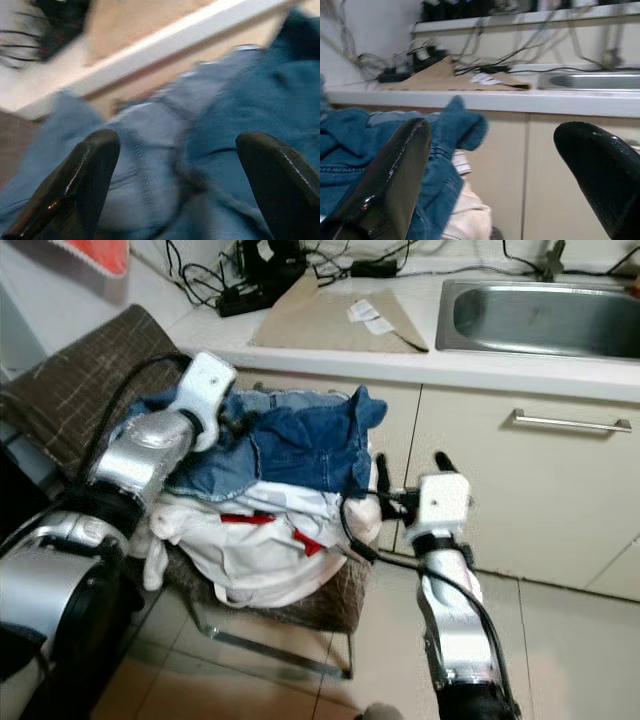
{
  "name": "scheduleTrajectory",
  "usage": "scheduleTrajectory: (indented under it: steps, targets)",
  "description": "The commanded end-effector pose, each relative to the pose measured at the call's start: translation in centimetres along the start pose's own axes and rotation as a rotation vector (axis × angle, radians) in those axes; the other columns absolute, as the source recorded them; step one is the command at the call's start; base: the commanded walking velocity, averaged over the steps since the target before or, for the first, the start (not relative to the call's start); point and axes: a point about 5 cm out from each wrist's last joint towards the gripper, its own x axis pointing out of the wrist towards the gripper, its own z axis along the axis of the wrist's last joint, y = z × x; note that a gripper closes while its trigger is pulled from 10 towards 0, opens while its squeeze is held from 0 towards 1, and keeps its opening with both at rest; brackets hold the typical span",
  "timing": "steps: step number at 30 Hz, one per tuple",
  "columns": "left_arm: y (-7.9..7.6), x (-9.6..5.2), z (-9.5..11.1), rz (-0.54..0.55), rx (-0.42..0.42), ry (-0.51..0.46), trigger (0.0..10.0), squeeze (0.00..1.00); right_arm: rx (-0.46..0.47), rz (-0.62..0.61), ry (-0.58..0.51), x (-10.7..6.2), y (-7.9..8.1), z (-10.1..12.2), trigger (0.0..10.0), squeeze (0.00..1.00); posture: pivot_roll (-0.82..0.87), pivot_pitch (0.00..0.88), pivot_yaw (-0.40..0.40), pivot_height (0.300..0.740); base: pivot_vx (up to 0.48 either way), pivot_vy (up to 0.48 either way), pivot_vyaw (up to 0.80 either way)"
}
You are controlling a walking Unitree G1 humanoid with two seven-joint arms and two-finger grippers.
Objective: Clothes washing
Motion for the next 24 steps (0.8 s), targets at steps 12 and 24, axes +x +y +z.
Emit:
scheduleTrajectory:
  steps: [12, 24]
  targets:
    - [-0.7, 0.9, 0.7, 0.099, 0.004, 0.022, 10.0, 0.00, -0.006, -0.093, 0.016, -3.0, -0.6, 1.2, 10.0, 0.00, -0.47, 0.088, 0.239, 0.740, 0.000, 0.000, 0.00]
    - [2.1, 0.2, 2.7, 0.305, 0.239, -0.010, 10.0, 0.00, -0.029, -0.128, 0.073, -5.7, -0.9, 1.7, 10.0, 0.00, -0.54, 0.138, 0.251, 0.740, 0.000, 0.000, 0.00]
